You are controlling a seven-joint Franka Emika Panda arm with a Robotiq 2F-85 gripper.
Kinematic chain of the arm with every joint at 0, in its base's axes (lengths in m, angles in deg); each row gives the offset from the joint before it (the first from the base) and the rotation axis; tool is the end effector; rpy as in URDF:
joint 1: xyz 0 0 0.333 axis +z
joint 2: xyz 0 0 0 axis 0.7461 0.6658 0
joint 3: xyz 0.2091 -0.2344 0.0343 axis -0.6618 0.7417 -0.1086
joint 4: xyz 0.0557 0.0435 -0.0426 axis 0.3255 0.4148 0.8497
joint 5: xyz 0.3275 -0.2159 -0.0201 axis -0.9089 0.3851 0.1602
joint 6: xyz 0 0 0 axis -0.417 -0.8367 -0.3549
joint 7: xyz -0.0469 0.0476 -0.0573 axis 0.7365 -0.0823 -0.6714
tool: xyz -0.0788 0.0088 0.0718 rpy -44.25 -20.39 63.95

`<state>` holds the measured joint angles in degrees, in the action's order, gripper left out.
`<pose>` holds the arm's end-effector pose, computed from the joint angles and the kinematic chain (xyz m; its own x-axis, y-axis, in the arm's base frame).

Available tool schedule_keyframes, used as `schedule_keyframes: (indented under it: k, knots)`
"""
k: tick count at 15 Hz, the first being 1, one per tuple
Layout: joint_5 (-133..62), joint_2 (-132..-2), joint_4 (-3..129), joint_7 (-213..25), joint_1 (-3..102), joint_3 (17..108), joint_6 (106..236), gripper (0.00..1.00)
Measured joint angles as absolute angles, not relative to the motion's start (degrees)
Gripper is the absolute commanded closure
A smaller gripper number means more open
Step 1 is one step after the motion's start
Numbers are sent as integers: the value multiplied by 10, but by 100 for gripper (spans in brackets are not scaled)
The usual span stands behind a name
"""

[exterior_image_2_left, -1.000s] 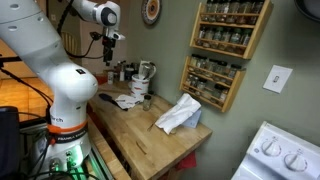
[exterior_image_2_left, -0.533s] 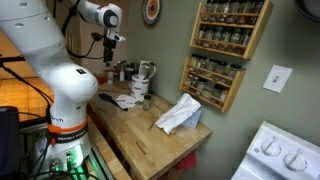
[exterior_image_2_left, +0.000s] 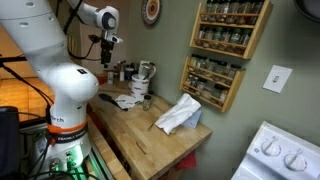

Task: Pick up the wooden cooking spoon and put it on the black spatula and then pick up both the wooden spoon and the black spatula from the countertop and put them in the white and red utensil holding bucket

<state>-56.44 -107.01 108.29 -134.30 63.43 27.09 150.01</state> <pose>0.2761 0.3313 0.4360 0.9852 -0.1451 -0.0908 -0.1467 -0.9891 -0.0117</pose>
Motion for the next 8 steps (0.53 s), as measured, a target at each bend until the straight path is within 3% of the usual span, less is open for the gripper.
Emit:
schedule_keyframes:
  k: [8]
  knots:
    - [-470,-917,1079,-1484,654,179,1693,0]
